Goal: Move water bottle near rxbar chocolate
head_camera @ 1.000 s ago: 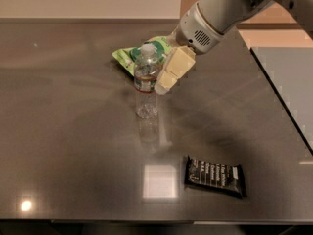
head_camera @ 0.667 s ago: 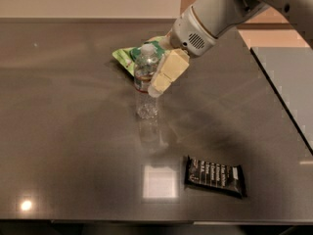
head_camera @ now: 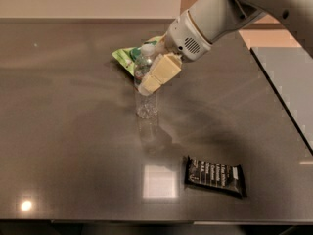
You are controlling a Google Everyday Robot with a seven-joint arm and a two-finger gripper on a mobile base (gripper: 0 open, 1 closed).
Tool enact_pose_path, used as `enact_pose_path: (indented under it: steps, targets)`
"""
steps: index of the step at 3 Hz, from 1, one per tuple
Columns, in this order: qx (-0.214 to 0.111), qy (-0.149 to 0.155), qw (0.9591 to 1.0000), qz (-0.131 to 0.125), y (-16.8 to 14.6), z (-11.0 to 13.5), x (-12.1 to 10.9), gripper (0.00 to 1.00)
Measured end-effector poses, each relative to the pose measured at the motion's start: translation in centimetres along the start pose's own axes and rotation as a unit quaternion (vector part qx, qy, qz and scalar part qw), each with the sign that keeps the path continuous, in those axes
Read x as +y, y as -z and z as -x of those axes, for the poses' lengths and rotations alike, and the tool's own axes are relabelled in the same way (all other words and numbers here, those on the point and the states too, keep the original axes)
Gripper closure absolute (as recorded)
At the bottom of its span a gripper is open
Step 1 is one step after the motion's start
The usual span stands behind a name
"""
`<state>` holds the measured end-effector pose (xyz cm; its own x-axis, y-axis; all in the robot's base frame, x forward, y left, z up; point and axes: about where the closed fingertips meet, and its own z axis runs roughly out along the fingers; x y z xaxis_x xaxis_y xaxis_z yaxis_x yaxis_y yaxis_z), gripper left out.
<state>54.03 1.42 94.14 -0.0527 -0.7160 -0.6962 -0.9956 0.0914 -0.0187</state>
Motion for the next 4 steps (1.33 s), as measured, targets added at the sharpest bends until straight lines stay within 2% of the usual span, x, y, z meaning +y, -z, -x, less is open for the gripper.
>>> enact_pose_path:
  steps: [2, 3, 4]
  targets:
    - [-0.024, -0.006, 0.9997, 0.005, 1.6, 0.5, 0.0, 0.73]
    - [-0.03, -0.014, 0.9994, 0.003, 4.4, 0.1, 0.4, 0.96]
    - [-0.037, -0.02, 0.9991, -0.005, 7.9, -0.7, 1.5, 1.0]
